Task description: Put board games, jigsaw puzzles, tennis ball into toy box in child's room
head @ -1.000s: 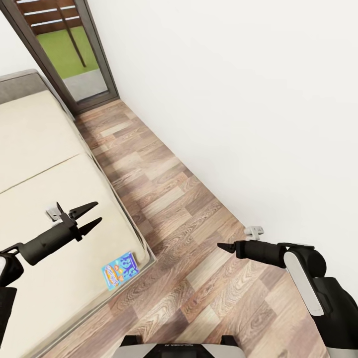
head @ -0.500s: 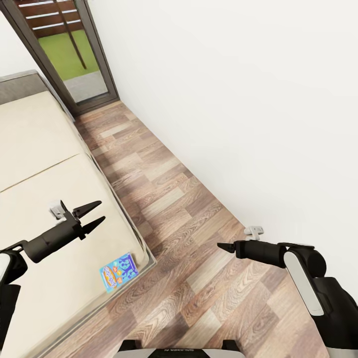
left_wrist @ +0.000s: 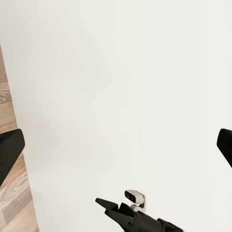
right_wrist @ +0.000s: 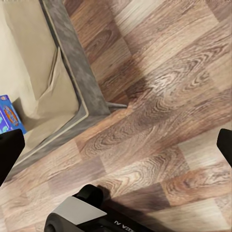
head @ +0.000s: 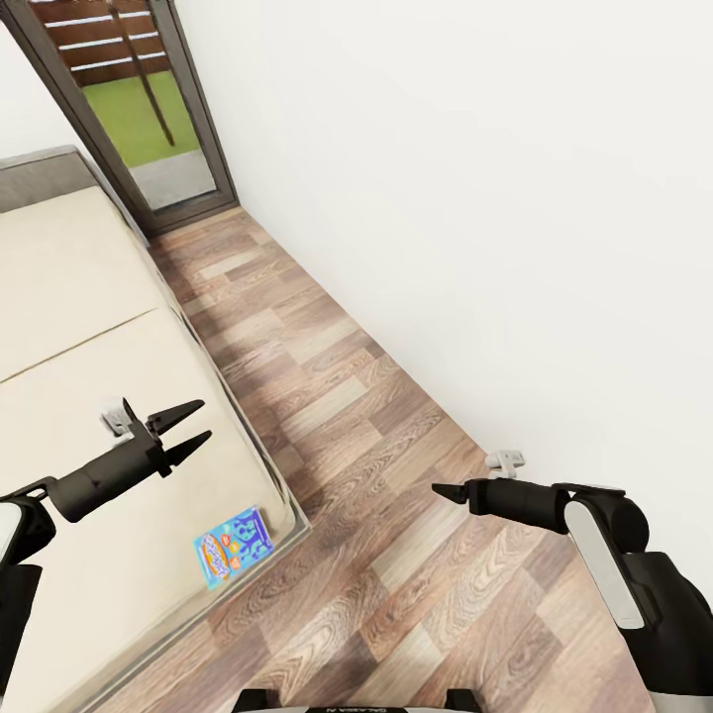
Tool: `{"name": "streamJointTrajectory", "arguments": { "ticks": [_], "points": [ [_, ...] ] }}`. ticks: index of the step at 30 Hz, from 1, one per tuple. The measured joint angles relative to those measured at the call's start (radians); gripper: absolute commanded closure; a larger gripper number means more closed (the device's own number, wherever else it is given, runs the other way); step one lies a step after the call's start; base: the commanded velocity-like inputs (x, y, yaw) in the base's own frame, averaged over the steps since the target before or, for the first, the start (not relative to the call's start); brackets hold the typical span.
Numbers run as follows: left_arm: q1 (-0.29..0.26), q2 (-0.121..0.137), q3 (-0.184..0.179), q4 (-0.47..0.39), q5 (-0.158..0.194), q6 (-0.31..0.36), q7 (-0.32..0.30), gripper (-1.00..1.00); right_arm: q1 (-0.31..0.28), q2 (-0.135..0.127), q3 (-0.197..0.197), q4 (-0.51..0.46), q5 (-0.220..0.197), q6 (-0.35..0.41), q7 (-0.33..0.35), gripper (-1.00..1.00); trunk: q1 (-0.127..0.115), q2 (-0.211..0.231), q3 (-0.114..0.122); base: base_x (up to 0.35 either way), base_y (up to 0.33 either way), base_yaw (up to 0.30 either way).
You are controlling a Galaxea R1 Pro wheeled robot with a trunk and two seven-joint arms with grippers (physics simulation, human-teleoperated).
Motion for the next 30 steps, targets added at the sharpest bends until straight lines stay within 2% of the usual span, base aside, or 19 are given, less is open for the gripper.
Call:
{"name": "streamJointTrajectory", "arguments": {
  "ticks": [30],
  "points": [
    [-0.002,0.002,-0.002,0.0,0.001,0.006,0.0,-1.0,0.0,0.0,0.001,-0.007,0.0,0.0,0.001,-1.0,0.115,-0.21,-0.046,0.0,0.0,0.0]
  ]
}}
